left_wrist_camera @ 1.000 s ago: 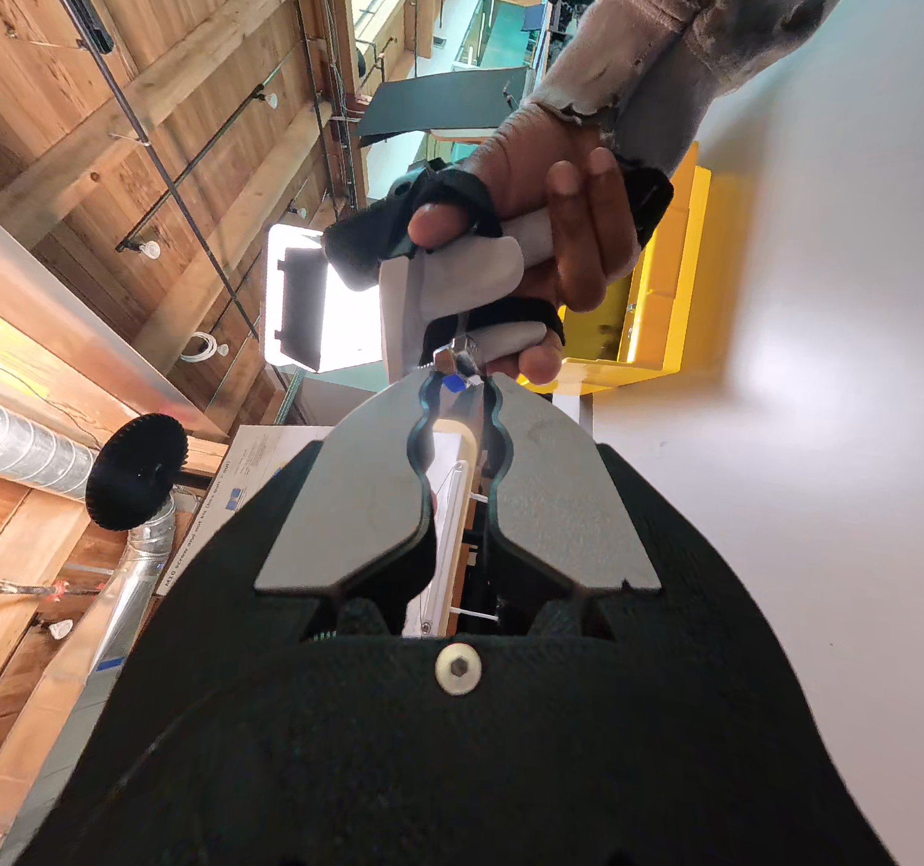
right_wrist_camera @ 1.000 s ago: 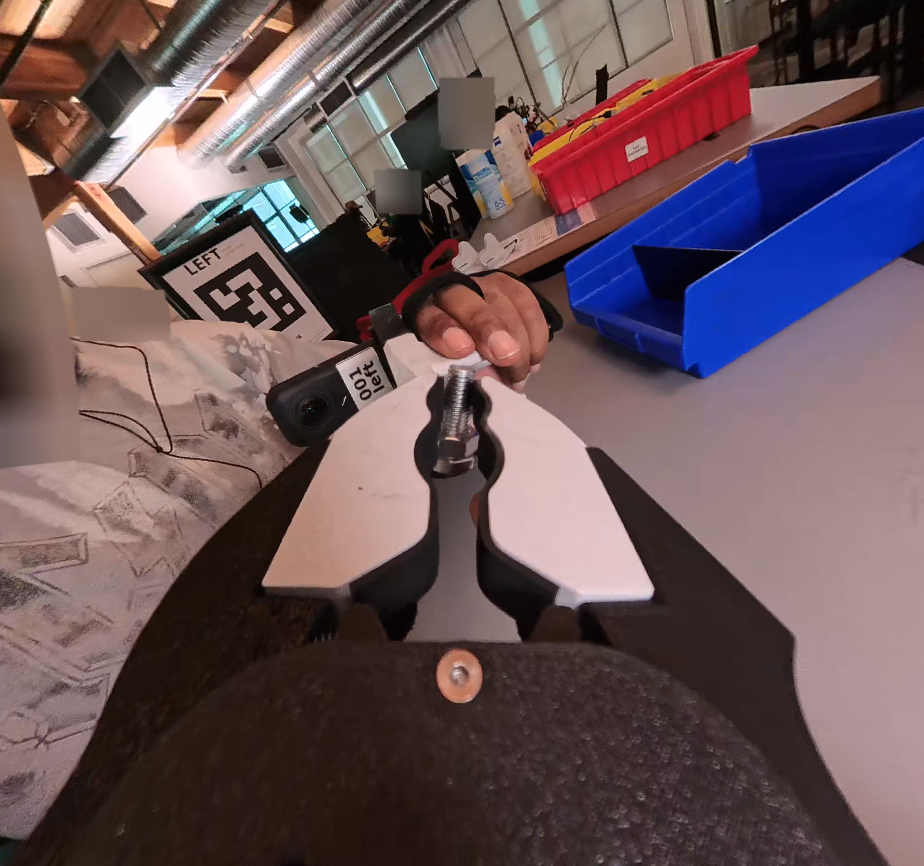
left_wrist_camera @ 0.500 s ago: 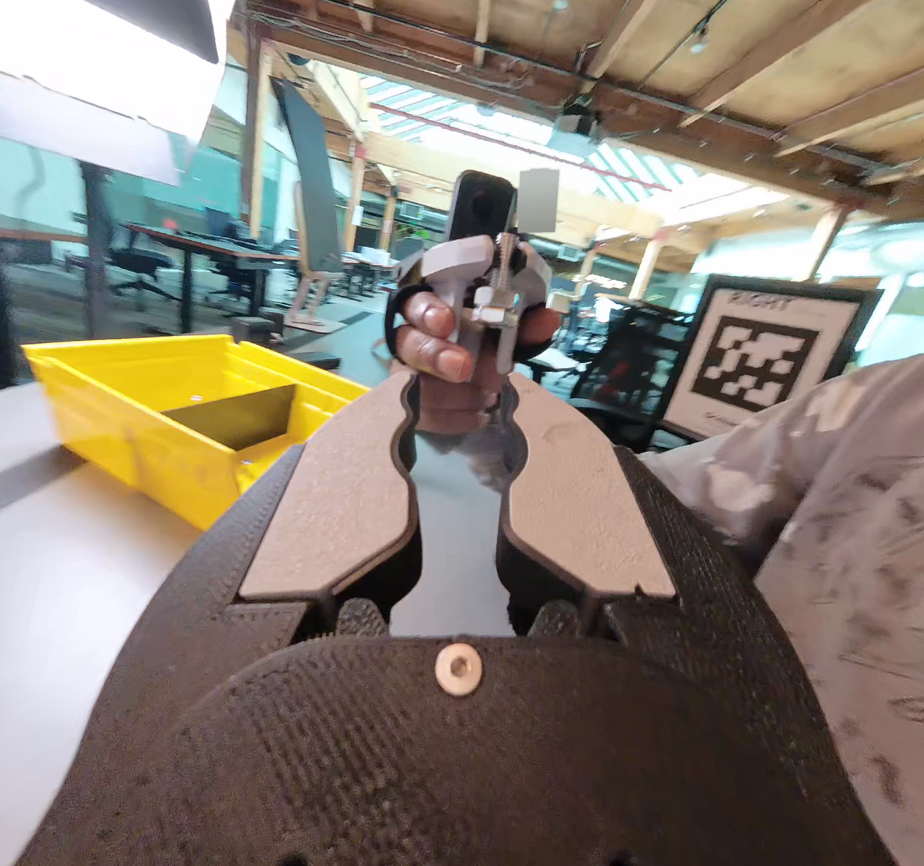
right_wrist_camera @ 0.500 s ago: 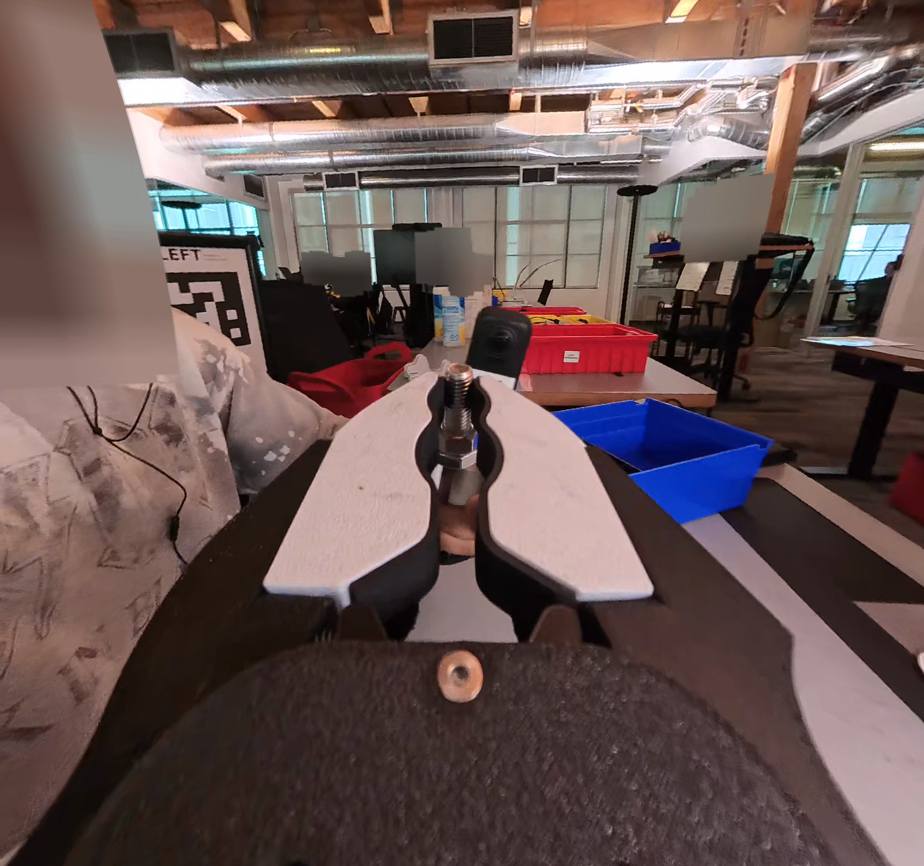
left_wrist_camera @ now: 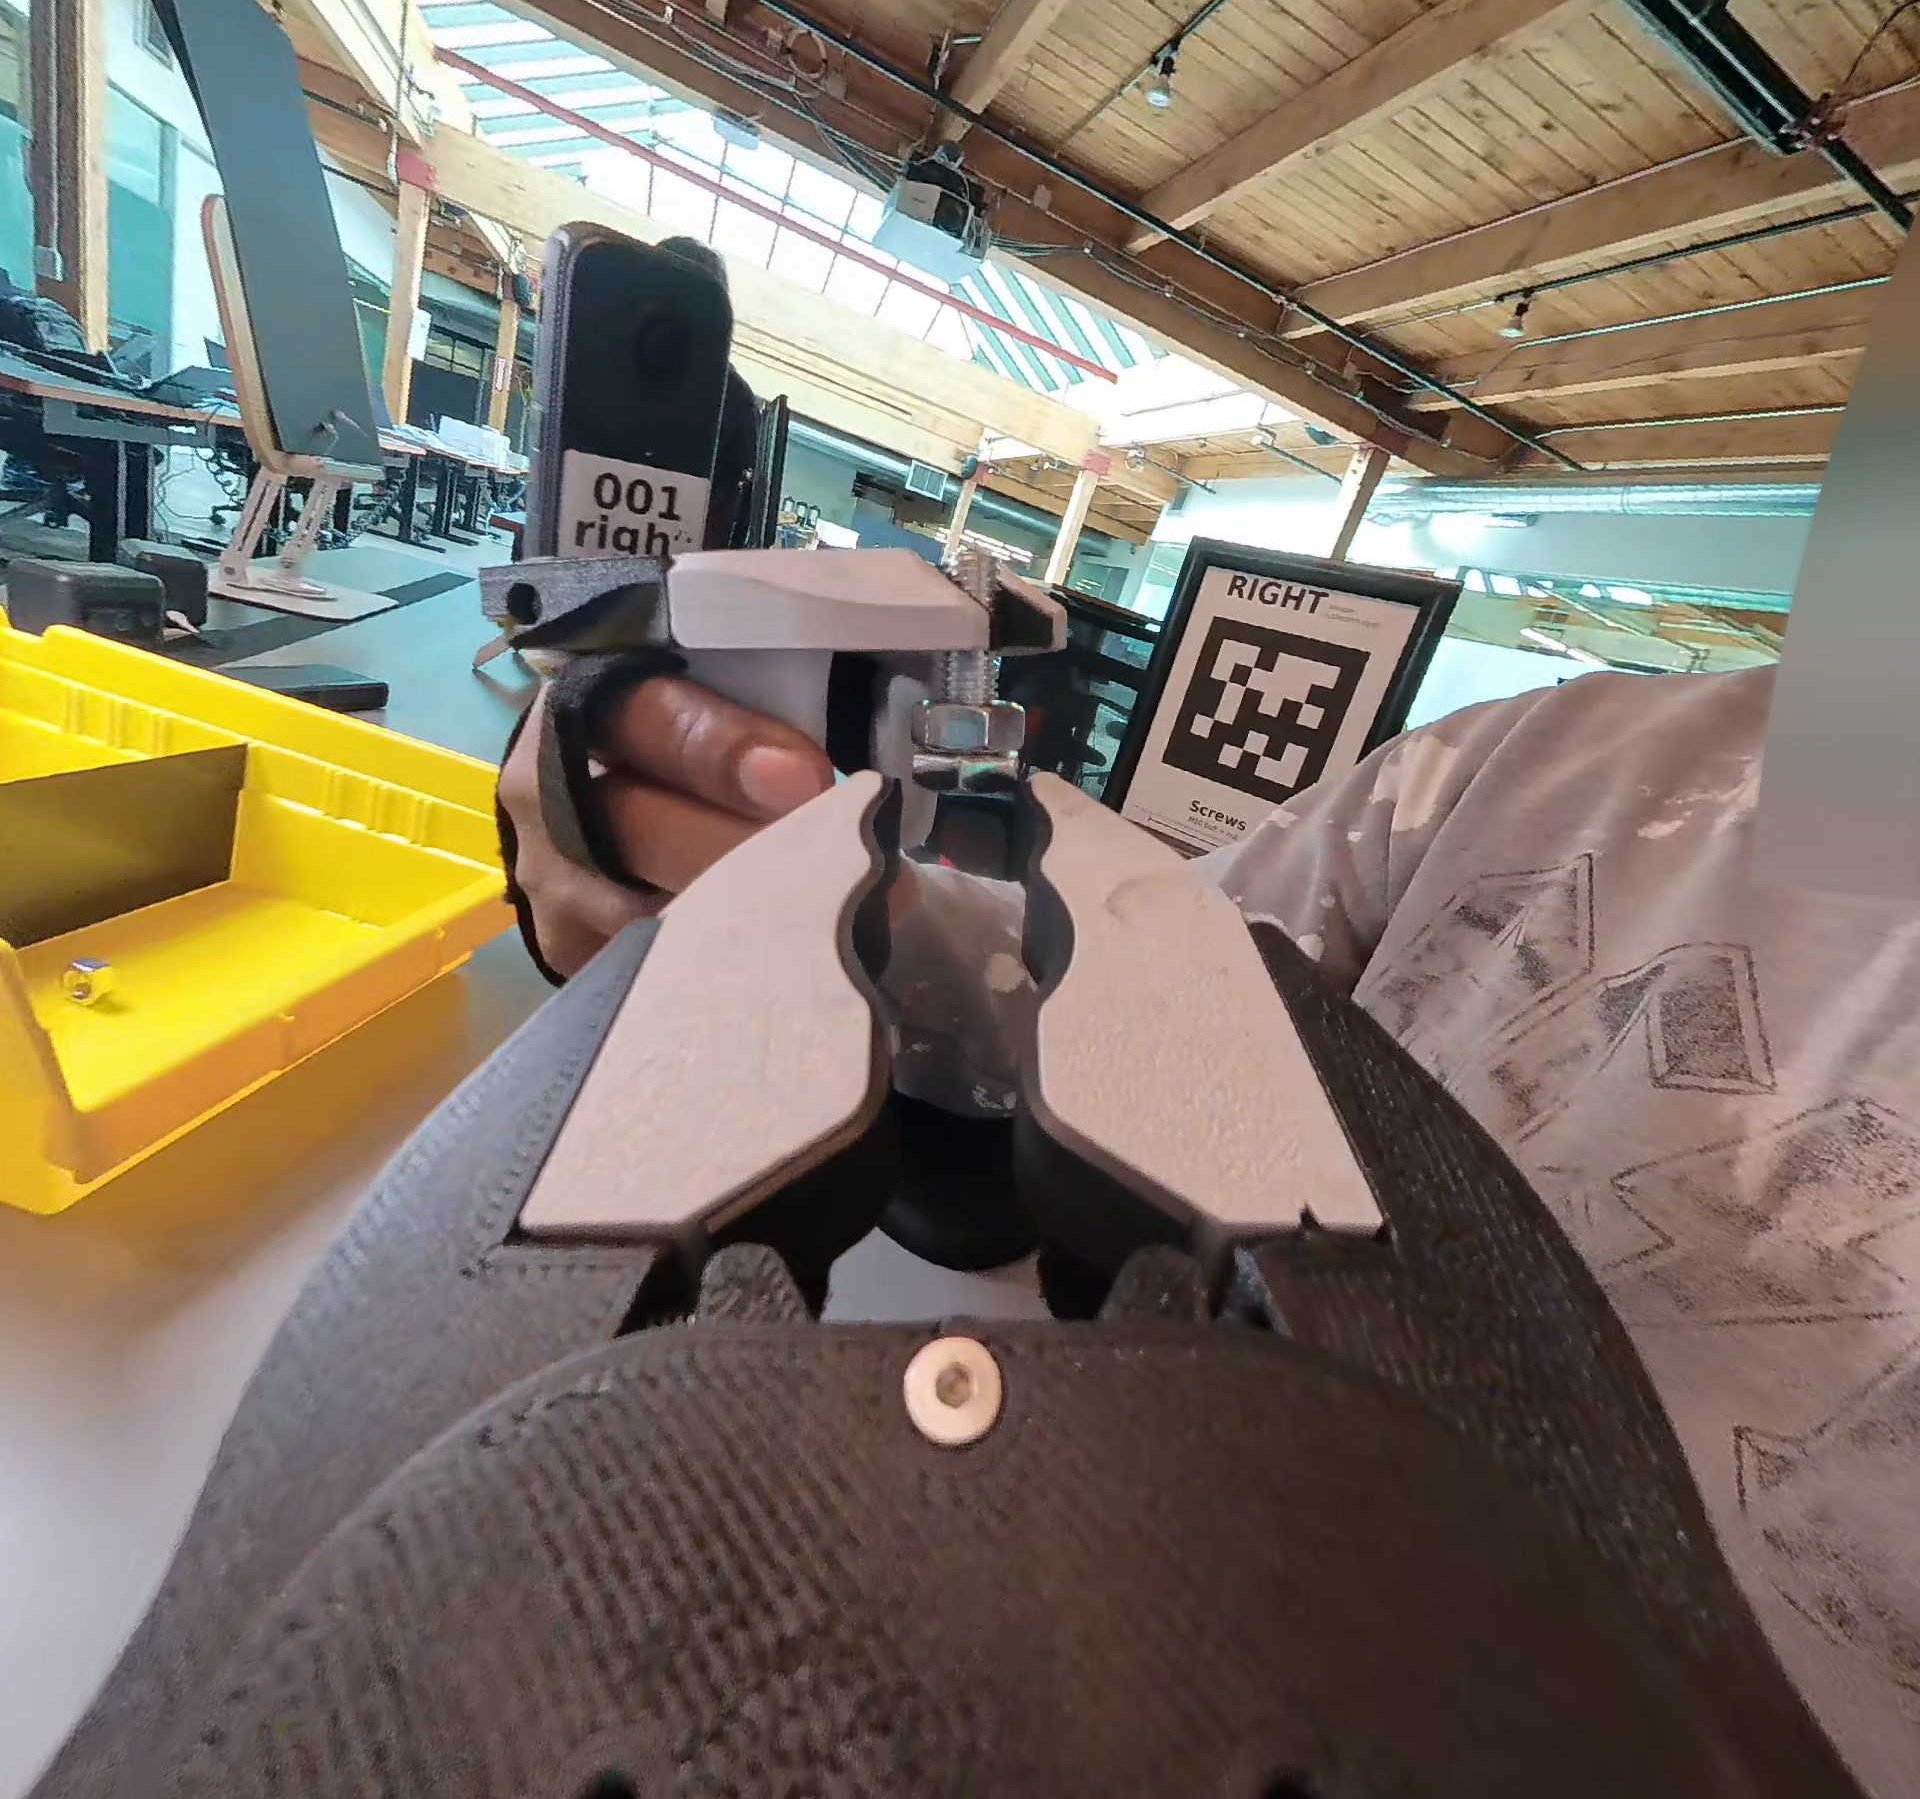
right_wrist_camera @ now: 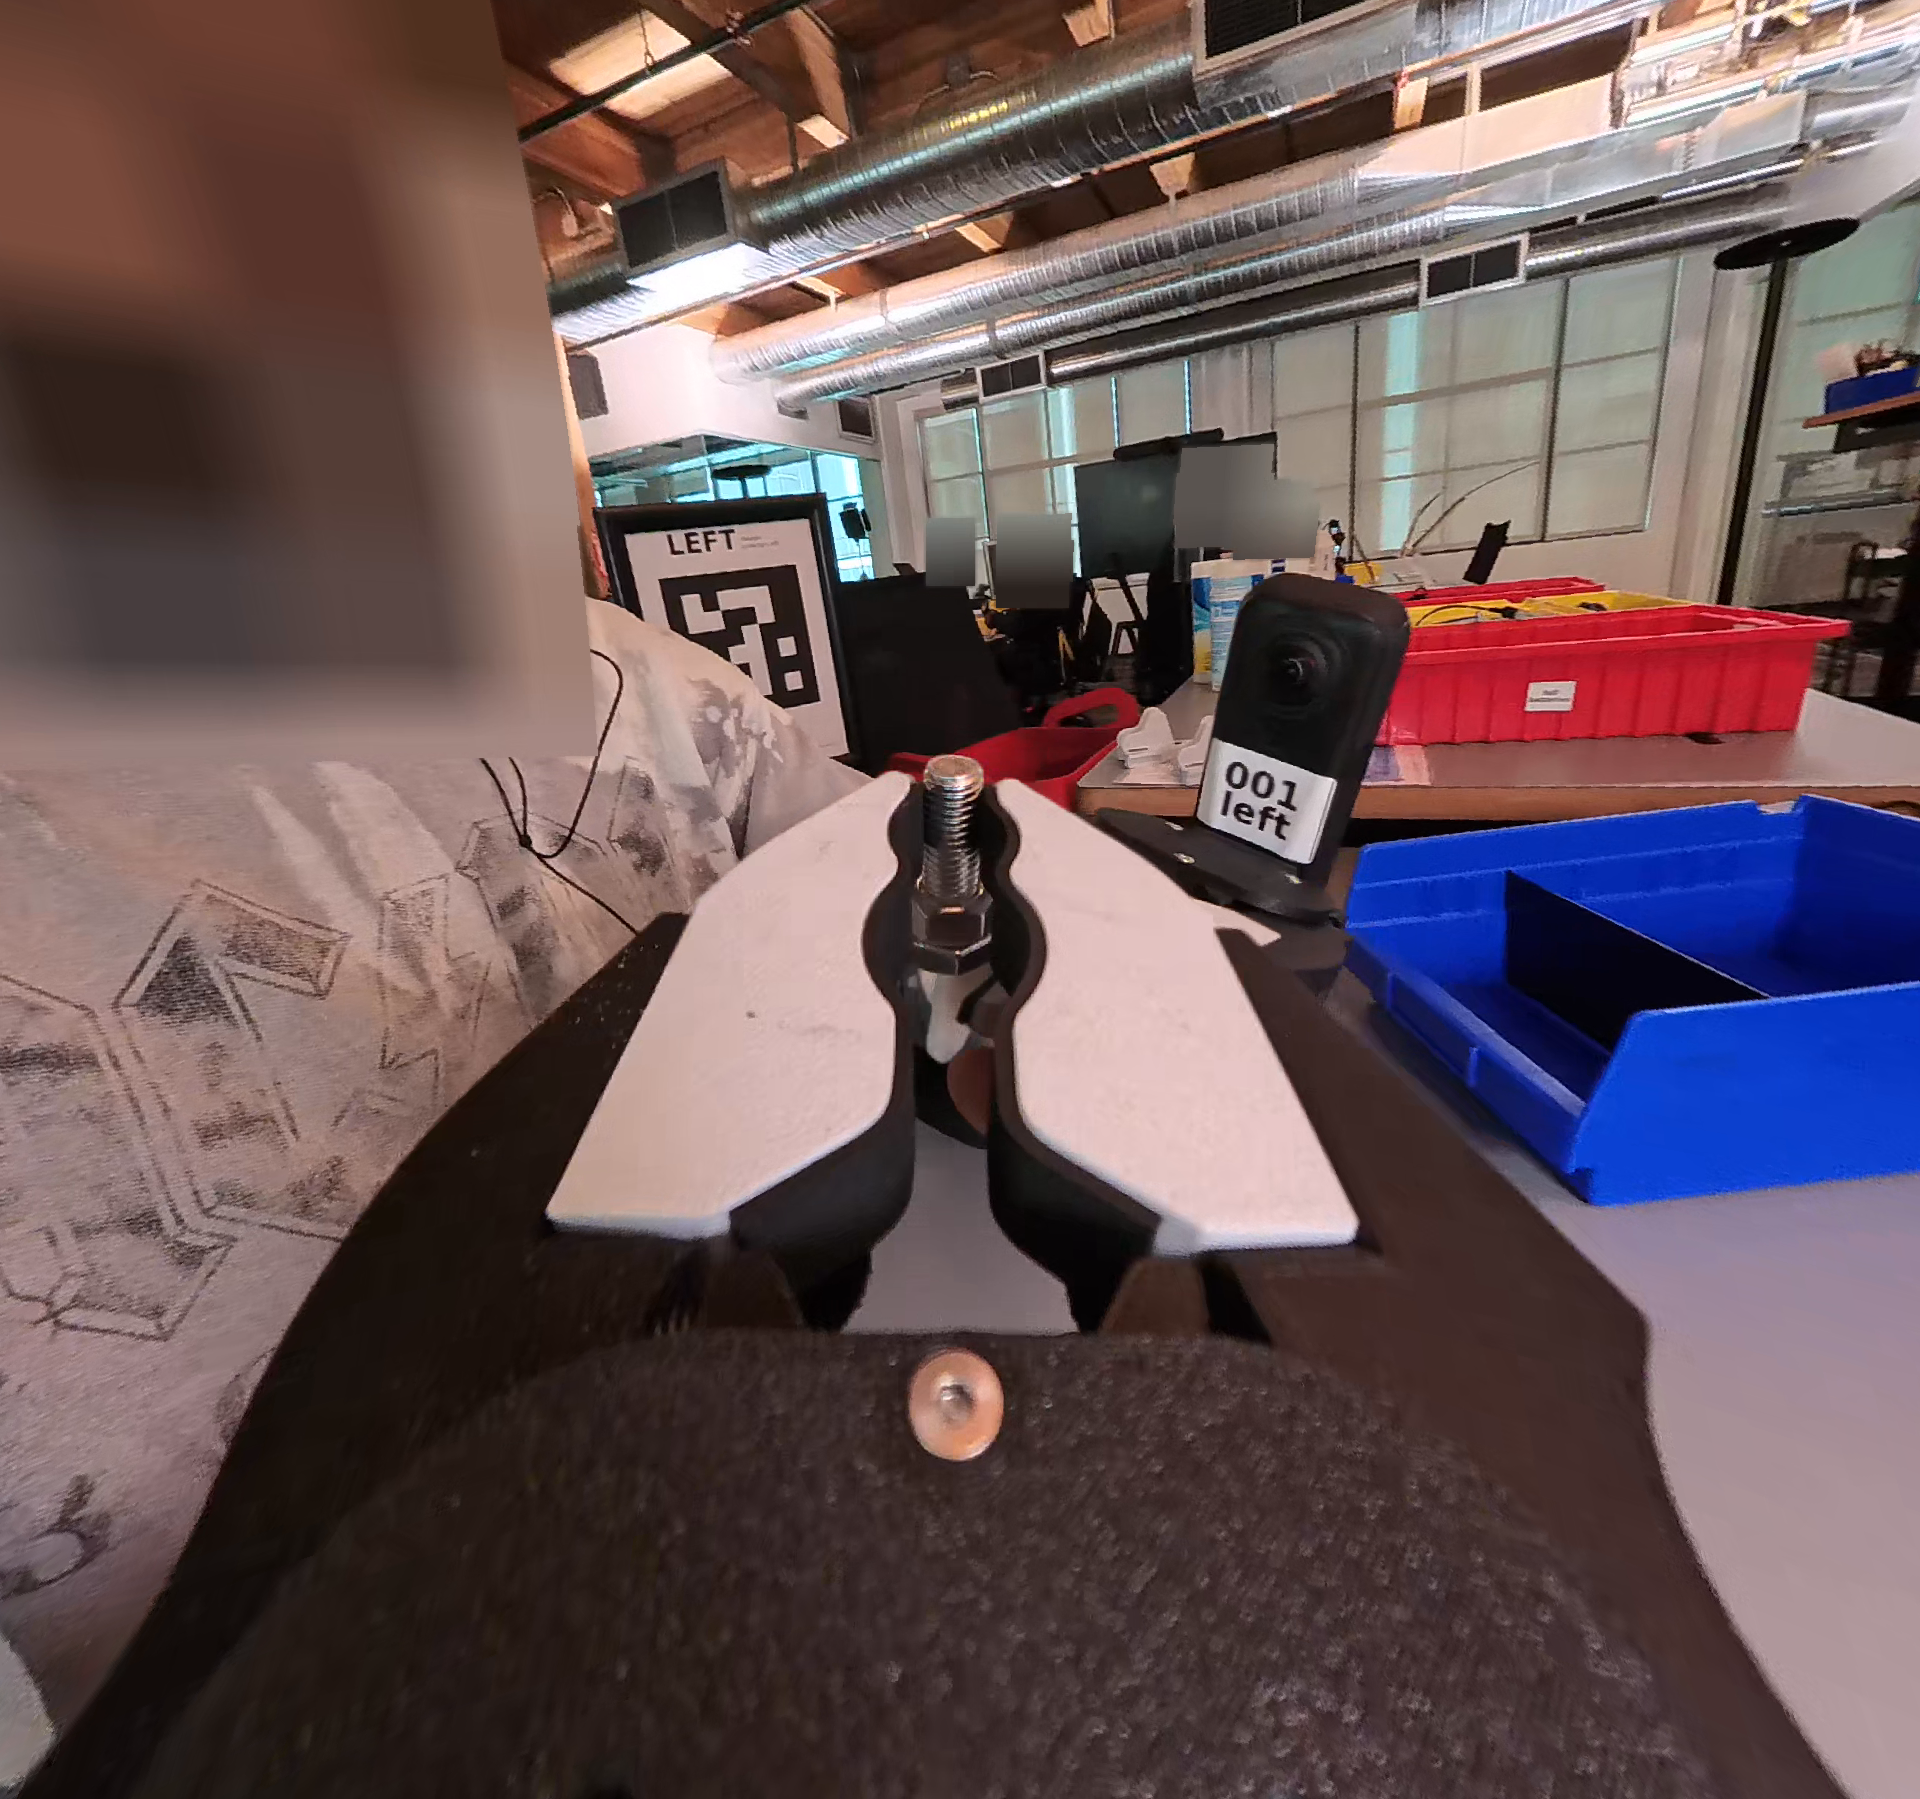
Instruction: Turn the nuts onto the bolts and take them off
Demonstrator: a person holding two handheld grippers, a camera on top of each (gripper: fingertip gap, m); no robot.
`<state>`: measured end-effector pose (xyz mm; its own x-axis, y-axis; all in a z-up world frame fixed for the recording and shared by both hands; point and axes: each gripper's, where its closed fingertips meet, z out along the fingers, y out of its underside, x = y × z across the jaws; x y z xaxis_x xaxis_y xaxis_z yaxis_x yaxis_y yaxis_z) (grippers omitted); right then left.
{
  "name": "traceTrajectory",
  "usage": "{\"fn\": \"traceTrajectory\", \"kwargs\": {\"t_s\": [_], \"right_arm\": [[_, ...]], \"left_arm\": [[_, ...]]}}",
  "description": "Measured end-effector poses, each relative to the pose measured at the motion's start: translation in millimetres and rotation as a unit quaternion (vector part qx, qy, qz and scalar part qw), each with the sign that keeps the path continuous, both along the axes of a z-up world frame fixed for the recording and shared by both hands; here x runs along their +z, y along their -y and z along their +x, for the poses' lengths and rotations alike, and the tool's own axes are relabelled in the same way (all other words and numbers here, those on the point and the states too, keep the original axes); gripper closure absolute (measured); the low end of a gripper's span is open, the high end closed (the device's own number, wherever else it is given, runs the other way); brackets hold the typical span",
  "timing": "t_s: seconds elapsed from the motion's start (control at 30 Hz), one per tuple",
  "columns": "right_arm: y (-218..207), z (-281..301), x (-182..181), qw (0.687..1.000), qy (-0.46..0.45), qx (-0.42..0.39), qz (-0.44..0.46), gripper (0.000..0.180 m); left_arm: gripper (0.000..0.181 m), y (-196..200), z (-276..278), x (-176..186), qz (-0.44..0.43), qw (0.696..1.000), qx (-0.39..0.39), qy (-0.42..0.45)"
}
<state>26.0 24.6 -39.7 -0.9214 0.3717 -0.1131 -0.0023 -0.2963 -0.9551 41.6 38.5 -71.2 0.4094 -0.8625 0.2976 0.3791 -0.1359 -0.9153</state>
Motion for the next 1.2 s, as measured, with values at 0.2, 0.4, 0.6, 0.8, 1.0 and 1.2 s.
{"fn": "traceTrajectory", "kwargs": {"t_s": [0.2,0.4,0.6,0.8,1.0,1.2], "right_arm": [[4.0,0.9,-3.8,1.0,0.001,0.009,0.008,0.17],[5.6,1.5,-3.9,1.0,0.002,0.008,0.013,0.17],[-39.7,-29.6,17.6,0.977,-0.019,-0.211,0.013,0.16],[-45.1,-64.7,18.2,0.932,0.004,-0.357,0.058,0.143],[-50.1,-69.9,31.7,0.931,0.013,-0.36,0.055,0.141],[-88.9,-52.2,48.3,0.911,0.007,-0.412,0.014,0.16]], "left_arm": [[0.161,2.8,3.4,1.3,-0.004,1.0,-0.014,0.014],[0.162,3.4,5.1,0.7,0.0,1.0,-0.011,0.005],[0.163,-15.5,-38.7,18.4,0.054,0.982,0.179,0.004],[0.162,-35.9,-76.9,31.1,0.085,0.922,0.374,-0.059],[0.162,-41.6,-72.9,55.6,0.111,0.906,0.403,-0.063],[0.162,-36.1,-83.3,76.4,0.126,0.904,0.408,-0.025]]}}
